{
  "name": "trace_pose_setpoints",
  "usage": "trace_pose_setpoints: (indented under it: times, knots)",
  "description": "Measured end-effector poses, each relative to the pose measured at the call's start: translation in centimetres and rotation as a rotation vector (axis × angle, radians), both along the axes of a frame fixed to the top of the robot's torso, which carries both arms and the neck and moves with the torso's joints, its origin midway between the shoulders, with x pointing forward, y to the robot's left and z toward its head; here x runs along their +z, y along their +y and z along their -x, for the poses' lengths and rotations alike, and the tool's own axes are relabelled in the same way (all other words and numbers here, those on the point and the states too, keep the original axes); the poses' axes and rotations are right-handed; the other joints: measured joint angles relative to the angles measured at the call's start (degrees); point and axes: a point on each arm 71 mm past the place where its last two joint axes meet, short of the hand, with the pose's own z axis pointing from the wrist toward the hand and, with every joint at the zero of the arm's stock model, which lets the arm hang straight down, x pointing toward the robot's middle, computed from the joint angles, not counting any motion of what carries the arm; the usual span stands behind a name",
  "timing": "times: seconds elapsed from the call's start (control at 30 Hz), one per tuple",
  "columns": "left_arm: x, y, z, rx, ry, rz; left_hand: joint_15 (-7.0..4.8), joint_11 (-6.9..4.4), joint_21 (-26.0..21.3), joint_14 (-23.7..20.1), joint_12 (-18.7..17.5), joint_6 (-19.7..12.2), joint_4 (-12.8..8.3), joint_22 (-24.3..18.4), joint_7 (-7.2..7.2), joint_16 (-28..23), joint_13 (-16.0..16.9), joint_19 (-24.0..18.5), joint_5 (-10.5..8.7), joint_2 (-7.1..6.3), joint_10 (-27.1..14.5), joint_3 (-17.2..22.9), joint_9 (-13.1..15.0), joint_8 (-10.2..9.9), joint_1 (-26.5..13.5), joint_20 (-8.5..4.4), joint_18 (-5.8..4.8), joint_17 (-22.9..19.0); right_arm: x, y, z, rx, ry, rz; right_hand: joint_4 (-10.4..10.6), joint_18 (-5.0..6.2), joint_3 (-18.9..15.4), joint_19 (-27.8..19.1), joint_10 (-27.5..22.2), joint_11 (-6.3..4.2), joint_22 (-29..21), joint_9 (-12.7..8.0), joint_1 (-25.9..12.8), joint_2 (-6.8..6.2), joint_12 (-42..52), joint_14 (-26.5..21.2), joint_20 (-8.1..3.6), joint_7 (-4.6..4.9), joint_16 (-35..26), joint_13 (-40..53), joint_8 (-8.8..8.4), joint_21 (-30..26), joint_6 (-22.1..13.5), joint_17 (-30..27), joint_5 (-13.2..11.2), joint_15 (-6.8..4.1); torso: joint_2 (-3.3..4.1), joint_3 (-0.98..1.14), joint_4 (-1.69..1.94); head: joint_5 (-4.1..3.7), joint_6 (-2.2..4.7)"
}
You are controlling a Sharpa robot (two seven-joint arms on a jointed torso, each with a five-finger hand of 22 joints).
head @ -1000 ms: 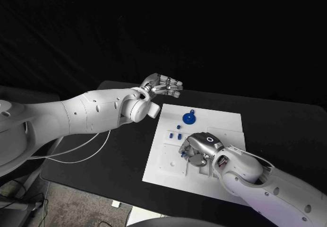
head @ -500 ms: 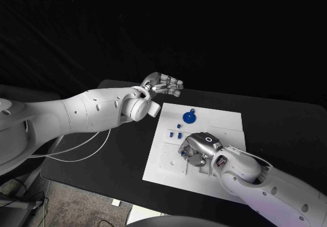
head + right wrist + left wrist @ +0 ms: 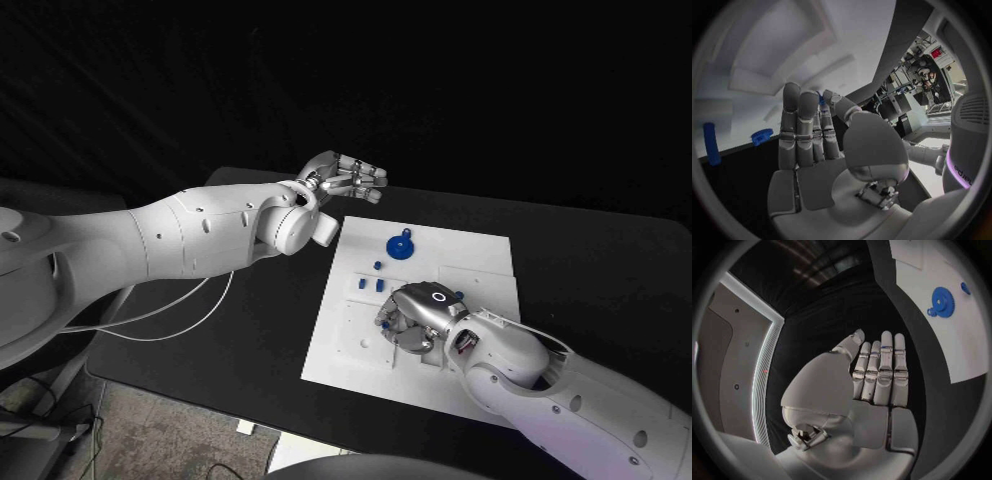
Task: Assemble the parts on the task board
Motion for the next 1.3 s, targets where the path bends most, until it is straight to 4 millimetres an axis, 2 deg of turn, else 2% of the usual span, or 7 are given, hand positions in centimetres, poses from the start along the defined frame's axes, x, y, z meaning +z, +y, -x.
trace_pose_setpoints:
  times: [0.27,0.43,0.5,0.77,0.9,1.13,1.3]
  knots:
    - [0.0,0.0,0.0,-0.001,0.001,0.0,0.21,0.0,0.0,-0.2,0.0,-0.2,0.0,-0.07,0.2,0.0,0.0,0.0,0.0,0.0,0.0,0.0,0.0,0.0,0.0,0.0,0.0,0.0,-0.2,-0.2,0.1,-0.004,0.011,-0.02,-0.13,1.37,-1.84,1.03,-7.31,2.01,-1.03,-0.23,-1.13,-1.22,0.07,-0.16,1.01,1.06,0.21,-0.21,0.11,-1.09,-4.59,-0.34,-0.52,1.38,0.0,0.0,-0.02,-0.18,0.08]
    - [0.0,0.0,0.0,-0.002,0.002,0.0,0.2,0.0,0.0,-0.2,0.0,-0.2,0.0,-0.06,0.2,0.0,0.0,0.0,0.0,0.0,0.0,0.0,0.0,0.0,0.0,0.0,0.0,0.0,-0.3,-0.6,0.2,-0.012,0.016,-0.04,0.63,2.3,-6.97,1.65,-10.34,2.86,-2.25,-0.23,0.22,-2.54,0.1,-0.37,1.65,0.73,0.21,-0.07,0.12,-2.21,-6.58,-1.04,-0.27,1.81,0.0,0.03,-0.02,-0.36,0.18]
    - [0.0,0.1,0.0,-0.002,0.002,0.0,0.2,0.0,0.0,-0.21,0.0,-0.2,0.0,-0.08,0.2,0.0,0.0,0.0,0.0,0.0,0.0,0.0,0.0,0.0,0.0,0.0,0.0,0.0,-0.2,-0.9,0.3,-0.017,0.017,-0.054,1.13,2.59,-9.06,1.93,-10.88,2.97,-2.71,-0.23,1.18,-2.44,0.1,-0.45,1.95,0.63,0.21,-0.07,0.11,-2.5,-7.17,-1.31,-0.06,1.89,0.0,0.03,-0.03,-0.52,0.25]
    - [0.0,0.3,-0.1,0.001,0.002,-0.002,0.2,0.0,0.0,-0.2,0.0,-0.2,0.64,-2.24,0.2,0.0,0.0,0.21,-0.67,0.37,0.0,-1.28,0.0,0.0,-0.37,0.21,0.0,0.05,1.1,-2.0,0.0,-0.045,0.014,-0.127,6.52,2.63,-17.06,2.14,-12.52,3.39,-4.48,-0.28,4.34,-3.05,0.1,-0.63,2.57,0.47,0.56,-0.07,0.12,-3.9,-9.08,-2.45,-0.51,2.72,0.0,0.03,-0.1,-1.22,0.77]
    - [0.0,0.3,-0.1,0.001,0.002,-0.002,0.2,0.0,0.0,-0.2,0.0,-0.2,0.69,-2.76,0.2,0.0,0.0,0.21,-0.67,0.37,0.0,-1.35,0.0,0.0,-0.37,0.21,0.0,0.1,2.9,-2.9,-0.6,-0.073,0.001,-0.186,7.53,2.62,-17.44,2.14,-12.01,3.13,-4.81,-0.28,4.92,-2.5,0.1,-0.64,2.57,0.47,0.68,-0.08,0.11,-3.9,-9.07,-2.55,-0.72,2.73,-0.03,0.04,-0.1,-1.76,1.04]
    - [-0.1,0.5,-0.2,0.003,0.003,-0.003,0.2,0.0,0.0,-0.2,0.0,-0.2,0.69,-3.56,0.2,0.0,0.0,0.41,-0.66,0.59,0.0,-1.35,0.0,0.0,-0.14,0.41,0.0,0.09,6.3,-6.2,-2.2,-0.142,-0.016,-0.254,4.31,2.59,-13.11,2.38,-9.53,2.46,-4.18,-0.31,3.18,-1.43,0.11,-0.57,2.33,0.79,1.11,-0.07,0.12,-3.82,-8.75,-2.43,-1.0,2.35,-0.07,0.03,-0.18,-2.38,1.48]
    - [-0.1,0.5,-0.3,0.004,0.003,-0.004,0.2,0.0,0.0,-0.2,0.0,-0.2,0.69,-3.75,0.2,0.0,0.0,0.41,-0.67,0.59,0.0,-1.34,0.0,0.0,-0.14,0.41,0.0,0.09,7.8,-8.8,-3.4,-0.185,-0.001,-0.218,3.99,2.57,-15.09,2.13,-10.26,2.67,-4.01,-0.31,2.36,-1.23,0.11,-0.56,2.14,0.78,1.1,-0.01,0.12,-3.54,-8.75,-2.36,-1.2,2.36,-0.14,0.04,-0.33,-2.75,1.7]
